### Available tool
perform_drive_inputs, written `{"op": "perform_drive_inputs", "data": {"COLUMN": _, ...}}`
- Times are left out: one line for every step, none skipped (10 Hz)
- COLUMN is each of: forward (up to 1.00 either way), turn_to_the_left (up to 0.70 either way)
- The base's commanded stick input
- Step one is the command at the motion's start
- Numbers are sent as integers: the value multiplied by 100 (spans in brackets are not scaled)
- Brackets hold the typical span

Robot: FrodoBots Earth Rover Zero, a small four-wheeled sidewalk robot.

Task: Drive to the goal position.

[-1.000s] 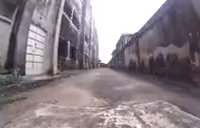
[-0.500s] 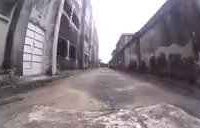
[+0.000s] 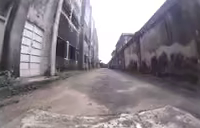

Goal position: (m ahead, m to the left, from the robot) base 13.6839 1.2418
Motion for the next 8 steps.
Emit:
{"op": "perform_drive_inputs", "data": {"forward": 30, "turn_to_the_left": 0}}
{"op": "perform_drive_inputs", "data": {"forward": 30, "turn_to_the_left": 0}}
{"op": "perform_drive_inputs", "data": {"forward": 30, "turn_to_the_left": 0}}
{"op": "perform_drive_inputs", "data": {"forward": 30, "turn_to_the_left": 0}}
{"op": "perform_drive_inputs", "data": {"forward": 30, "turn_to_the_left": 0}}
{"op": "perform_drive_inputs", "data": {"forward": 30, "turn_to_the_left": 0}}
{"op": "perform_drive_inputs", "data": {"forward": 30, "turn_to_the_left": 0}}
{"op": "perform_drive_inputs", "data": {"forward": 30, "turn_to_the_left": 0}}
